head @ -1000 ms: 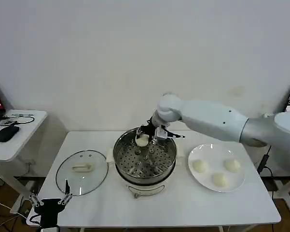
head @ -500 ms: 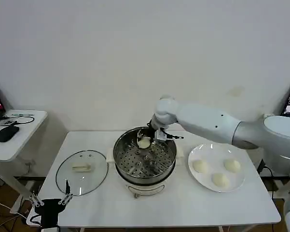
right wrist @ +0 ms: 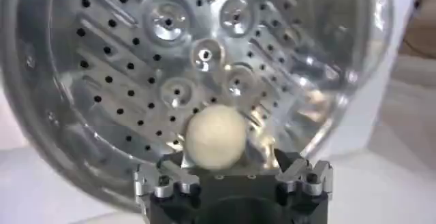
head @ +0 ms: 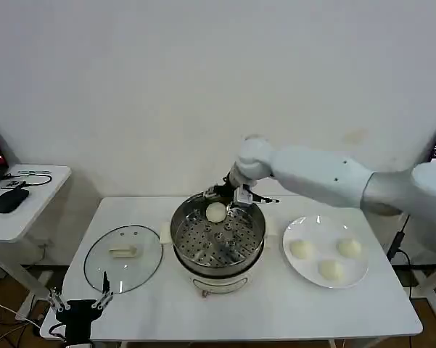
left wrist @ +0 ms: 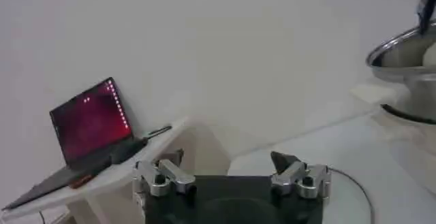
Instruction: Take steamed baozi put them in steamer then cover it.
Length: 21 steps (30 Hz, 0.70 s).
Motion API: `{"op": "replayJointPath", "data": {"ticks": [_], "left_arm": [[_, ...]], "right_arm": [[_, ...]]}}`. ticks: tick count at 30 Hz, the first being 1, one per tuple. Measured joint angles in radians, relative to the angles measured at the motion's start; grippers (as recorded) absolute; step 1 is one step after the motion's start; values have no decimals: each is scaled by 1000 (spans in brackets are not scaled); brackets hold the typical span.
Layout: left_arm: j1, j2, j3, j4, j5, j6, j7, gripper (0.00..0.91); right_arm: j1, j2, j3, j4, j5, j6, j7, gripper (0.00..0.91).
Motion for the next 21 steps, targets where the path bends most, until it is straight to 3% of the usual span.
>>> {"op": "replayJointPath", "data": {"ticks": [13, 21], "left_arm": [[-2, 33, 21, -11, 29, 16, 52, 907], [-8, 50, 30, 6, 44, 16, 62, 907]], "right_arm": [[43, -357, -31, 195, 195, -338, -34, 907], [-27, -537, -22, 292, 251, -471, -76, 907]]}}
